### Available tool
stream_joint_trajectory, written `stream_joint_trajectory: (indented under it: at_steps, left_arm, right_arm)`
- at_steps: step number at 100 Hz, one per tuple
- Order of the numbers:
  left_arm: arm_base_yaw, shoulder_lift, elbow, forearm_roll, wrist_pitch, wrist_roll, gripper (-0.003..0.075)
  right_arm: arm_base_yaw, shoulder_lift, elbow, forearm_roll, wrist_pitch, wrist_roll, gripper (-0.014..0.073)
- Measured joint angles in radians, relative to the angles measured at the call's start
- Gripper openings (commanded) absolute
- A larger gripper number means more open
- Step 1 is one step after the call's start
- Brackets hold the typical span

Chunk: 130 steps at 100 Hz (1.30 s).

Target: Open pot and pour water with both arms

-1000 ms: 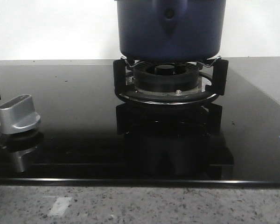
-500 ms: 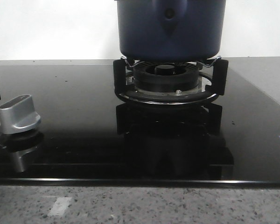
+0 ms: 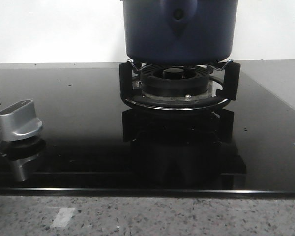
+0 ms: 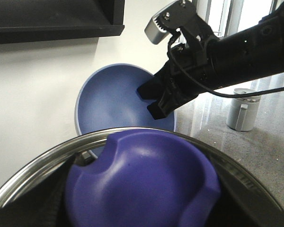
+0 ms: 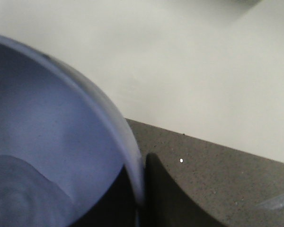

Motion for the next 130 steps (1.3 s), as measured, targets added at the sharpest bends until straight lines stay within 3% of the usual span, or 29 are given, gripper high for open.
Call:
stream_joint_trajectory:
  at_steps: [19,130]
  left_arm:
    - [0.0,0.0,0.0,0.0,0.0,0.0,0.0358]
    - [0.0,0.0,0.0,0.0,0.0,0.0,0.0358]
  right_arm:
    - [0.04,0.0,0.0,-0.127,-0.011,0.026,-0.0046]
    - [0.119,0.0,0.0,-0.523,-0.043,0.054,-0.0046]
